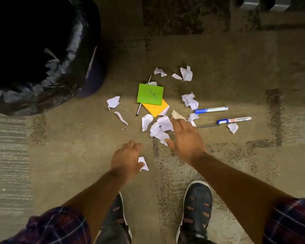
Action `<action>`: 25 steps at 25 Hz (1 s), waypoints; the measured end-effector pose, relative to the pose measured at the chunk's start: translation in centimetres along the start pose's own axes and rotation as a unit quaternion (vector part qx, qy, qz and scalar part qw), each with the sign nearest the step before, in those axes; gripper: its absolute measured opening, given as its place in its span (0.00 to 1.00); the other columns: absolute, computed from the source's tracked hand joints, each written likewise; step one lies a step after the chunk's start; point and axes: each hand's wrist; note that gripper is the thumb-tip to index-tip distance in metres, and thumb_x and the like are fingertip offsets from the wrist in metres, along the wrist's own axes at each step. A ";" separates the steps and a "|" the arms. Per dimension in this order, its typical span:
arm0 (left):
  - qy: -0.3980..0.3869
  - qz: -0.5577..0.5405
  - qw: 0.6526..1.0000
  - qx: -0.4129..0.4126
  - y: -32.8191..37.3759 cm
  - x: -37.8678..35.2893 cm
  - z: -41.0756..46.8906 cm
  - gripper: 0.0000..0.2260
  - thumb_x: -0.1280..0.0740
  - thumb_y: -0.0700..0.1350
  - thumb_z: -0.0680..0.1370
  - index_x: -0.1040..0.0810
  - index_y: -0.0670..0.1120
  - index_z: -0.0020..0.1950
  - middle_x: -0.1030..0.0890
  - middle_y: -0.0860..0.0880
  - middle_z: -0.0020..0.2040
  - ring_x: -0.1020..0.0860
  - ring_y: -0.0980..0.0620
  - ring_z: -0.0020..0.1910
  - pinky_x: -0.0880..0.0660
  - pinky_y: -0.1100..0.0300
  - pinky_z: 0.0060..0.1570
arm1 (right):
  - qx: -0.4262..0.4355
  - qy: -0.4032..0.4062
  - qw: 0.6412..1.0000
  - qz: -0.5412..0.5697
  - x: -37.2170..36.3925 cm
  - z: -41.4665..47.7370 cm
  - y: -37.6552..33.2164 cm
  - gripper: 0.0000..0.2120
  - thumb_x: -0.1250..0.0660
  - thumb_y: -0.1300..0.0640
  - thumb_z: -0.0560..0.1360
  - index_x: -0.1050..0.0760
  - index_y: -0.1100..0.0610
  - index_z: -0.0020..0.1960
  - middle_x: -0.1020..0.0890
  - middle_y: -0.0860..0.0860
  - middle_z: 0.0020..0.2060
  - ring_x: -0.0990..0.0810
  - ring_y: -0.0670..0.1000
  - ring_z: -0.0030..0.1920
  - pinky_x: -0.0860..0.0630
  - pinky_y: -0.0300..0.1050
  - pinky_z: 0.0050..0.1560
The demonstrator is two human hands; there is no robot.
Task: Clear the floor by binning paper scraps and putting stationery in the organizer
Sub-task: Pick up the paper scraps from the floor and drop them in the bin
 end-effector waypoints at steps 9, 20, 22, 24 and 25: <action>0.038 0.006 0.998 -0.041 -0.6 -4.1 1.2 0.11 0.29 0.45 0.77 0.21 0.49 0.59 0.19 0.47 0.57 0.21 0.45 0.58 0.23 0.52 0.56 | 0.018 -0.007 0.997 -0.077 -3.4 2.4 -1.5 0.45 0.26 0.36 0.68 0.38 0.56 0.77 0.26 0.56 0.71 0.24 0.59 0.63 0.27 0.59 0.59; 0.211 -0.388 0.881 0.167 2.2 2.7 7.1 0.07 0.34 0.36 0.75 0.24 0.48 0.45 0.18 0.48 0.42 0.19 0.43 0.45 0.23 0.51 0.47 | -0.001 -0.038 0.995 -0.096 -4.1 3.4 -1.6 0.40 0.28 0.41 0.73 0.39 0.55 0.78 0.27 0.57 0.69 0.27 0.60 0.65 0.30 0.59 0.61; 0.178 -0.311 0.927 0.111 3.4 2.7 7.2 0.15 0.28 0.46 0.76 0.26 0.46 0.60 0.20 0.43 0.58 0.21 0.40 0.58 0.24 0.50 0.56 | 0.006 -0.038 0.996 -0.075 -4.1 3.2 -1.4 0.35 0.30 0.44 0.75 0.38 0.55 0.77 0.27 0.57 0.67 0.26 0.60 0.63 0.29 0.57 0.61; 0.125 -0.215 0.967 0.046 4.1 2.0 6.9 0.31 0.23 0.53 0.73 0.31 0.48 0.71 0.26 0.41 0.65 0.26 0.40 0.65 0.25 0.47 0.60 | 0.015 -0.040 0.998 -0.043 -4.1 3.1 -1.3 0.30 0.32 0.49 0.78 0.36 0.55 0.76 0.27 0.58 0.65 0.24 0.59 0.62 0.27 0.54 0.61; 0.103 -0.175 0.979 0.029 4.3 1.6 6.9 0.33 0.22 0.53 0.73 0.33 0.49 0.74 0.27 0.40 0.66 0.26 0.39 0.66 0.24 0.46 0.61 | 0.019 -0.044 0.999 -0.027 -4.2 3.2 -1.2 0.29 0.31 0.53 0.79 0.36 0.55 0.76 0.28 0.59 0.65 0.24 0.59 0.61 0.25 0.53 0.60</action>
Point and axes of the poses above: each hand's wrist, its own z-axis towards the middle knuckle, its own x-axis out of the back of the hand, y = z × x
